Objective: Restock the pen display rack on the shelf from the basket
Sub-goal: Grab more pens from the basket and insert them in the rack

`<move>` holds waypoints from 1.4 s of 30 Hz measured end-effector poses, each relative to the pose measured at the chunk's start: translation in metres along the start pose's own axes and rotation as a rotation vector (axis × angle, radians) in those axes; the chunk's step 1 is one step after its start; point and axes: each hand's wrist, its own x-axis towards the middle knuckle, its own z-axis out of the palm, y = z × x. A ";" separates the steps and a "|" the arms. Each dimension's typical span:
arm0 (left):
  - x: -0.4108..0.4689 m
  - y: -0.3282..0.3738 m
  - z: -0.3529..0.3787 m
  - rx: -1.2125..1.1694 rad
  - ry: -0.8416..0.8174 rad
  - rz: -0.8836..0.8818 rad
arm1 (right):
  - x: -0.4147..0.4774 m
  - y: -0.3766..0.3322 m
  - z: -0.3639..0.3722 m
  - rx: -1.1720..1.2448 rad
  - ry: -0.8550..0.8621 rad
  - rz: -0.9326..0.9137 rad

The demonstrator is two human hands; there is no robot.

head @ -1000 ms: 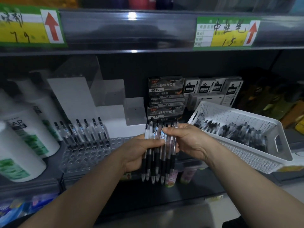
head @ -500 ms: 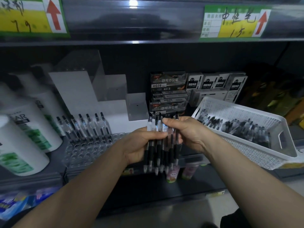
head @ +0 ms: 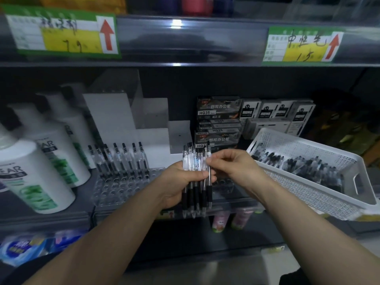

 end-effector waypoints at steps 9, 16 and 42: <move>-0.029 0.001 -0.020 0.024 0.169 -0.017 | -0.018 -0.009 0.034 0.061 0.058 -0.034; -0.045 0.001 -0.077 -0.159 0.445 0.064 | 0.003 -0.022 0.067 0.117 0.172 -0.114; -0.059 0.009 -0.118 -0.340 0.713 0.318 | 0.064 0.002 0.133 -0.645 0.098 -0.295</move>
